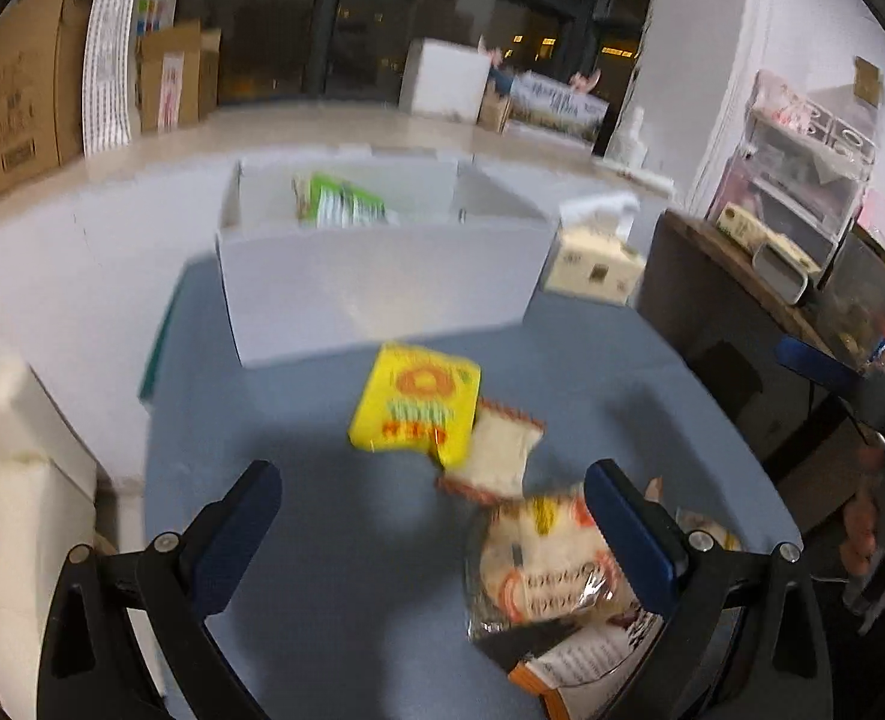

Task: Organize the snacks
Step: 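Move both tools back over the remaining snacks, then grasp the yellow printed pouch with the left gripper while right gripper grasps the cream wafer pack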

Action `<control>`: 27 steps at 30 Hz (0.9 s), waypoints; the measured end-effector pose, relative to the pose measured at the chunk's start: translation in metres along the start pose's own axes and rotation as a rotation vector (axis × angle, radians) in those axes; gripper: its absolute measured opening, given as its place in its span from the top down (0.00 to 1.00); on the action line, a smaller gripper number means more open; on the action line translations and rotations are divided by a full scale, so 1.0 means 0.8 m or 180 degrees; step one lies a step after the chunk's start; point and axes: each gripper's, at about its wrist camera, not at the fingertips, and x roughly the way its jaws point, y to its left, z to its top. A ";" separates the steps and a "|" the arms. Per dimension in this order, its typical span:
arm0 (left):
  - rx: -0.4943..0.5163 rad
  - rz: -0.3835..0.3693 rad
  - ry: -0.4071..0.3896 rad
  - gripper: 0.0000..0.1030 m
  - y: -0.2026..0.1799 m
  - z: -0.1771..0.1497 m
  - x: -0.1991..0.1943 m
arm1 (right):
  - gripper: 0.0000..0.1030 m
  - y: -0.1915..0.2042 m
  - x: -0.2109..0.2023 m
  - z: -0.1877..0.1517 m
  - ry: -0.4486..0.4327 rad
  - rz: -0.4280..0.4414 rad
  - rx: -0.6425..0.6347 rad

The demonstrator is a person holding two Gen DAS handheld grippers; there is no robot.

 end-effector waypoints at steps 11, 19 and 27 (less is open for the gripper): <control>0.0214 0.0147 0.0416 0.00 -0.016 0.027 0.108 | 0.00 -0.002 -0.037 -0.065 -0.0063 -0.0275 0.0024; 0.0226 0.0290 0.0773 0.00 -0.010 0.047 0.191 | 0.00 -0.011 -0.039 -0.068 -0.0085 -0.0312 0.0067; 0.0128 0.0222 0.0745 0.27 0.014 0.045 0.202 | 0.00 -0.012 -0.033 -0.073 -0.0054 -0.0327 0.0086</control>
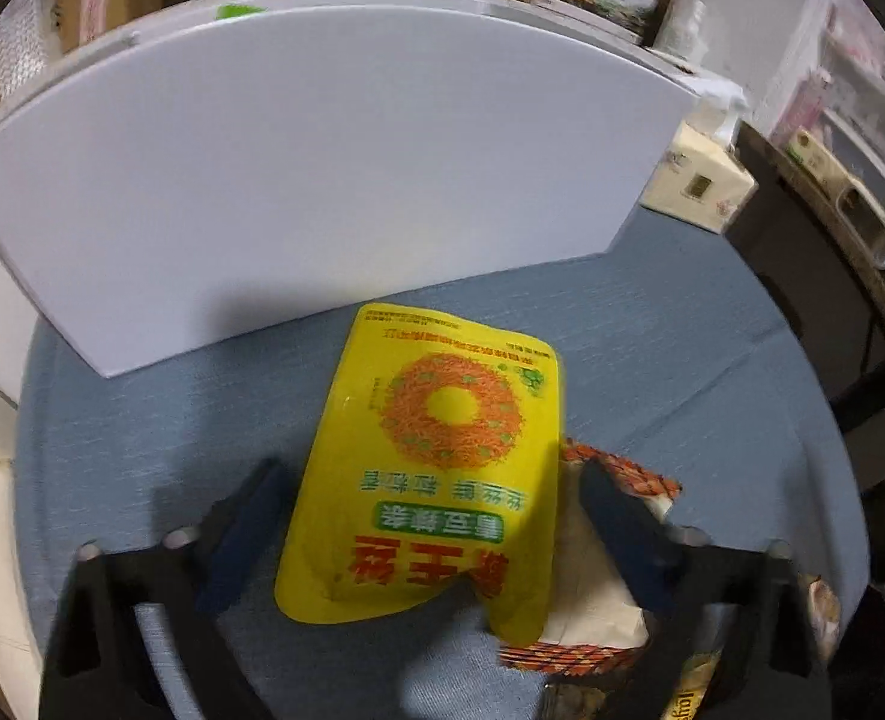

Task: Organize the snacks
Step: 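Grasp the yellow printed pouch with the left gripper while right gripper grasps the cream wafer pack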

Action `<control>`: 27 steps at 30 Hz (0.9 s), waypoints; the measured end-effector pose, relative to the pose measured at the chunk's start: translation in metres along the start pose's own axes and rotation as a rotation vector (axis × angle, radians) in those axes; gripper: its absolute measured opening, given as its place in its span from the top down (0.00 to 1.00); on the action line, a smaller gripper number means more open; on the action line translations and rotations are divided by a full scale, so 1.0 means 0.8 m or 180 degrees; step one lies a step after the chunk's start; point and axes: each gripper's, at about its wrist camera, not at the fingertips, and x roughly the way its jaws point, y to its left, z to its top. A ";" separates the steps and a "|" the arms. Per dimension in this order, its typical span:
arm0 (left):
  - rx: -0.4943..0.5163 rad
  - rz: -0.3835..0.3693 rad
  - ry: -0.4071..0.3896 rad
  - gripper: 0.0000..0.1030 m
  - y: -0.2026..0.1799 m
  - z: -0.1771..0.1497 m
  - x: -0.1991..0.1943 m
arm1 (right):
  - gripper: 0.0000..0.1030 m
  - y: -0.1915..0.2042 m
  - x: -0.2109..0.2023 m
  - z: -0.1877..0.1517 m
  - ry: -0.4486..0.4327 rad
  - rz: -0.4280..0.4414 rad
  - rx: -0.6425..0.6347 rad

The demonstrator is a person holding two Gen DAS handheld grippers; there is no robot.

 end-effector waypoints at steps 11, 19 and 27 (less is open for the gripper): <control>0.0117 -0.0237 -0.0169 0.65 0.012 -0.015 -0.039 | 0.00 0.000 0.015 -0.002 0.0126 -0.0057 0.0028; 0.0129 -0.0325 -0.0560 0.79 0.019 -0.036 -0.099 | 0.00 -0.002 0.029 -0.001 0.0238 -0.0068 0.0075; 0.0120 -0.0225 -0.1216 0.83 0.019 -0.055 -0.210 | 0.00 0.013 0.069 0.028 0.0439 -0.0105 -0.0245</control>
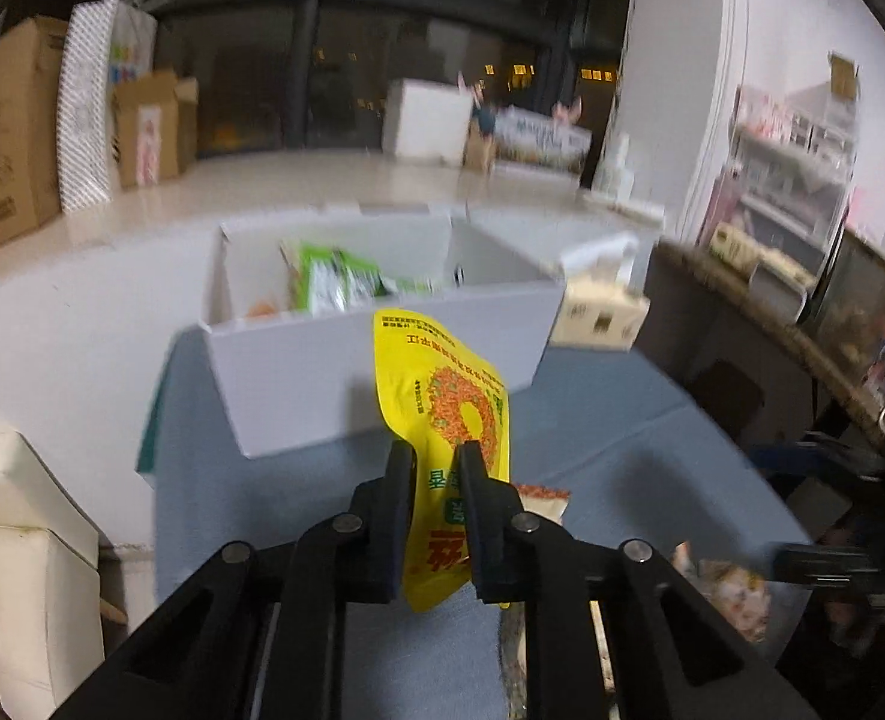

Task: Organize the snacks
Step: 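Grasp the yellow printed pouch with the left gripper while right gripper grasps the cream wafer pack, then release the yellow pouch and cream wafer pack into the white box with both grippers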

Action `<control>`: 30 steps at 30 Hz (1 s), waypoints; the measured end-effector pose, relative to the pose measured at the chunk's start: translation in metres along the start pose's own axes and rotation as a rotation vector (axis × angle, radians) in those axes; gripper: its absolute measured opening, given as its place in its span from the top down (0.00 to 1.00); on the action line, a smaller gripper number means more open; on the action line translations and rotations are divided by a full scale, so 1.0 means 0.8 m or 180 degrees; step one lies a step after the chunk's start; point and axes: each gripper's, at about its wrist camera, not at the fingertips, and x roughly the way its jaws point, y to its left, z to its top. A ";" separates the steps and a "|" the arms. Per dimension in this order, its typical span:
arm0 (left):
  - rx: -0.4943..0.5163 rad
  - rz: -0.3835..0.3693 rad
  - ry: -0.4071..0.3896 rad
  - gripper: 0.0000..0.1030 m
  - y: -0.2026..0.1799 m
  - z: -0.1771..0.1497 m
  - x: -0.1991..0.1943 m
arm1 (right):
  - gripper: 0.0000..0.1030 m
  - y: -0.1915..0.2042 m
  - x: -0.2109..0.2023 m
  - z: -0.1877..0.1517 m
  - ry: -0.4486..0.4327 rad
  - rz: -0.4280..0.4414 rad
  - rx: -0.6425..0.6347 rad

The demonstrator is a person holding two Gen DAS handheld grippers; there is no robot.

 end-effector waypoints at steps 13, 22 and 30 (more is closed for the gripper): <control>-0.0072 0.0070 -0.0449 0.83 0.018 -0.011 -0.109 | 0.00 0.017 0.232 0.041 0.1738 -0.0452 -0.0467; -0.0159 -0.0036 -0.0492 0.83 0.026 -0.019 -0.108 | 0.34 0.020 0.234 0.030 0.1729 -0.0320 -0.0486; -0.0160 -0.0068 -0.0585 0.83 0.021 0.004 -0.093 | 0.35 0.001 0.164 0.065 0.1025 0.0019 -0.0075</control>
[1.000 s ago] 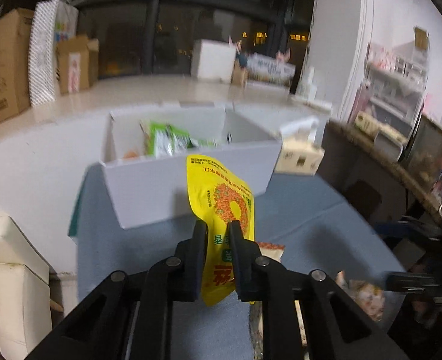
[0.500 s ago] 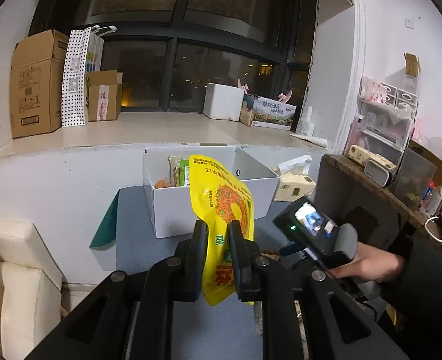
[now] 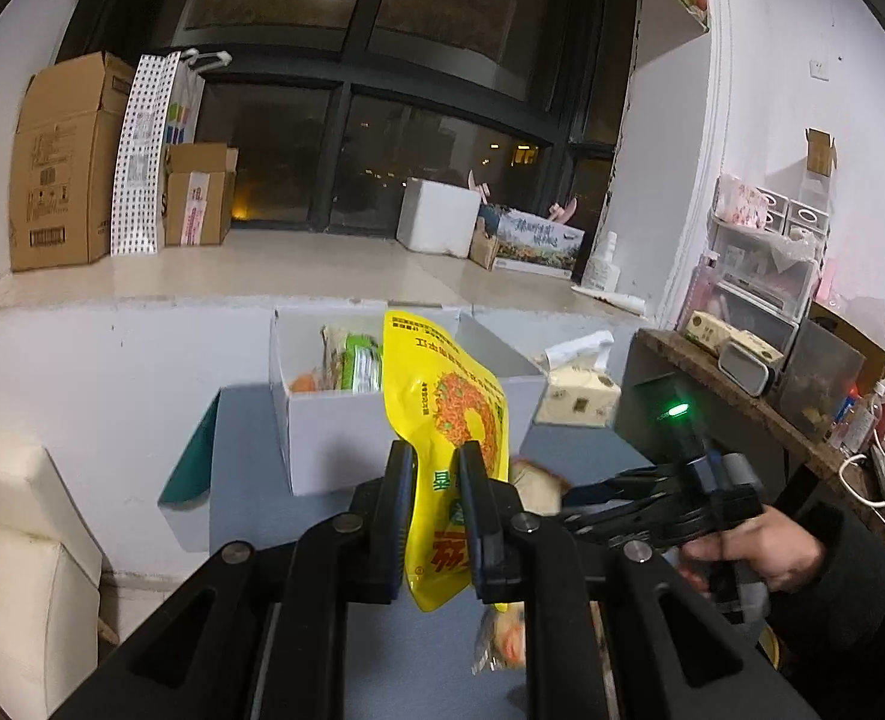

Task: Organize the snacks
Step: 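Release the yellow pouch and cream wafer pack into the white box with both grippers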

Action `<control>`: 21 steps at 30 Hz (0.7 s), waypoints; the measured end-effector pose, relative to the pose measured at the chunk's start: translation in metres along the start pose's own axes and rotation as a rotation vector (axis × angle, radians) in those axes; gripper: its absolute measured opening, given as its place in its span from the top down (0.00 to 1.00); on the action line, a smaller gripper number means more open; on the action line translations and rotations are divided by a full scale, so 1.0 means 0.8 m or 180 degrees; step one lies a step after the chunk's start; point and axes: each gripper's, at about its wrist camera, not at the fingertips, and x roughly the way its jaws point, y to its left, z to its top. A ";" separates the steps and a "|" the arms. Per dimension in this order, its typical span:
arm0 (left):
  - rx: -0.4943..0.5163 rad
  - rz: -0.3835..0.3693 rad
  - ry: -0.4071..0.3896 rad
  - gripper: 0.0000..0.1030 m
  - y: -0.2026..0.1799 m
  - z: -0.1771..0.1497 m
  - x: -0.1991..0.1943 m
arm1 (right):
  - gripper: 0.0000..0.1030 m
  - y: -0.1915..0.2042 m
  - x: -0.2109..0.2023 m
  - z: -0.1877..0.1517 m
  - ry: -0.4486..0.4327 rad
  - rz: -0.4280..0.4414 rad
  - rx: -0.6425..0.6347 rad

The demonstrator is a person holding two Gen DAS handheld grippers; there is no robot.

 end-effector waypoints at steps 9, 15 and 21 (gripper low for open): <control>0.0006 0.0111 -0.0120 0.83 0.010 0.096 0.086 | 0.35 -0.036 -0.087 0.084 -0.0745 0.0010 0.0296; -0.0066 0.0293 0.0040 0.83 0.037 0.136 0.173 | 0.35 -0.084 -0.076 0.165 -0.0799 -0.0194 0.0432; -0.0215 0.0494 0.0380 0.39 0.064 0.143 0.247 | 0.07 -0.110 -0.034 0.212 -0.0635 -0.0204 0.0497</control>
